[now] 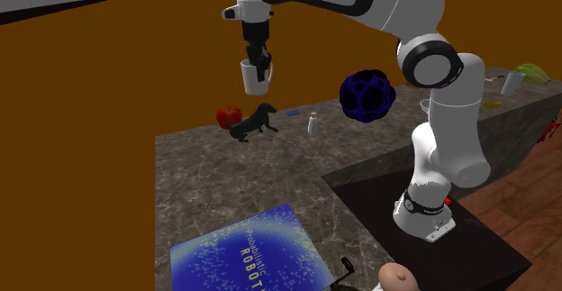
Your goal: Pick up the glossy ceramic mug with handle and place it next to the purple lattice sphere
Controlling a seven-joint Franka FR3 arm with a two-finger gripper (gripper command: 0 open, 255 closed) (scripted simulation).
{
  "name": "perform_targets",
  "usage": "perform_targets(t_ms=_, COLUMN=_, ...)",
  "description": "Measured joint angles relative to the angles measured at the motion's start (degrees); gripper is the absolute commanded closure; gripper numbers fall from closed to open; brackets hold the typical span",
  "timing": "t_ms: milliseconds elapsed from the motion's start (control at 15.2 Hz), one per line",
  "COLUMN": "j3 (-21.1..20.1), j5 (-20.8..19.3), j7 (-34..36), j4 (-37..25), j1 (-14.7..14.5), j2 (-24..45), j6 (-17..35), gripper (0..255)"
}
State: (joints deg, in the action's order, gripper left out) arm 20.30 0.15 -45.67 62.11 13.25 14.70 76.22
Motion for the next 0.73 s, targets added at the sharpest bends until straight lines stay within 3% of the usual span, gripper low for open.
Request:
perform_targets(t_ms=198, j3=0.2, j5=0.2, j7=-0.7, j4=-2.8, j1=0.6, j2=0.5, j6=-2.3, gripper=255)
perform_targets(t_ms=726, j3=2.9, j5=-3.9, j7=-7.1, j4=12.6, j1=2.9, j2=-11.7, j6=2.1, gripper=255)
